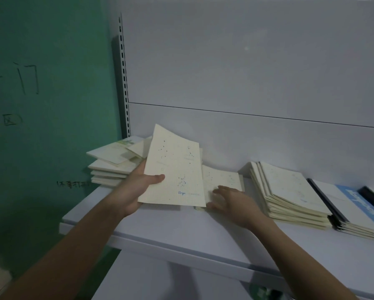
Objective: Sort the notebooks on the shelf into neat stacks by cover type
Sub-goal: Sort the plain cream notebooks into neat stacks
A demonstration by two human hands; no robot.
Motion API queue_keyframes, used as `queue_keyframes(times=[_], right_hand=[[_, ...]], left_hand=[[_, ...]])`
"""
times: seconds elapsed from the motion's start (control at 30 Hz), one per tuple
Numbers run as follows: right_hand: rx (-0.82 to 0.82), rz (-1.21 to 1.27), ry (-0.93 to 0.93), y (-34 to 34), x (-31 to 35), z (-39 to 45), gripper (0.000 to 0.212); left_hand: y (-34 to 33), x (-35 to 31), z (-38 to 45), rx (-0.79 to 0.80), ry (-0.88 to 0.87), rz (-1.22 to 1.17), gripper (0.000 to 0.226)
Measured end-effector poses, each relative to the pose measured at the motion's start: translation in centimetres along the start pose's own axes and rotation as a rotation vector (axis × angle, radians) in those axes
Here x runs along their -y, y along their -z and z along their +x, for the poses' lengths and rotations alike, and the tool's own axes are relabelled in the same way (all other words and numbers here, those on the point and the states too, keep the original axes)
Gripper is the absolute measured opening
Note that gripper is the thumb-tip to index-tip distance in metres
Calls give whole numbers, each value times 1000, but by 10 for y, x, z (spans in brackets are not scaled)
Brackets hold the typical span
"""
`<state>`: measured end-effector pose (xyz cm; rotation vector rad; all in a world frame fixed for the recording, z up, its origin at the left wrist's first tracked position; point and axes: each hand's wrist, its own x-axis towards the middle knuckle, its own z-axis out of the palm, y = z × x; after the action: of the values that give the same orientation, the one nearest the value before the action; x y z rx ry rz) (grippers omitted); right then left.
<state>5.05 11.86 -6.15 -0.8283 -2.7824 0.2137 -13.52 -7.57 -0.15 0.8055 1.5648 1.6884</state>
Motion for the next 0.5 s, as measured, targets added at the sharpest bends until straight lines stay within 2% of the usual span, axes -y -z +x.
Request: queue_keyframes(times=[0.07,0.1,0.23,0.3,0.37,0.5], right_hand=[[73,-28,19,-8,8,3,75],[93,-38,29,-13,10,5,74],[18,-185,65,-18,5,6,53],[63,-162,95,-14,0,-1,48],[60,-7,47,-5,-7,-10,45],[-301,491,-121,23,-4,-18,25]], left_hand=[[-1,1,0,8,8,8,47],[-2,2,0,14,12,12,47],[-1,5,1,24,29,13,49],[-1,6,1,27,32,-4,48],[-1,6,0,25,26,-27,47],[-8,5,0,14,15,-92,47]])
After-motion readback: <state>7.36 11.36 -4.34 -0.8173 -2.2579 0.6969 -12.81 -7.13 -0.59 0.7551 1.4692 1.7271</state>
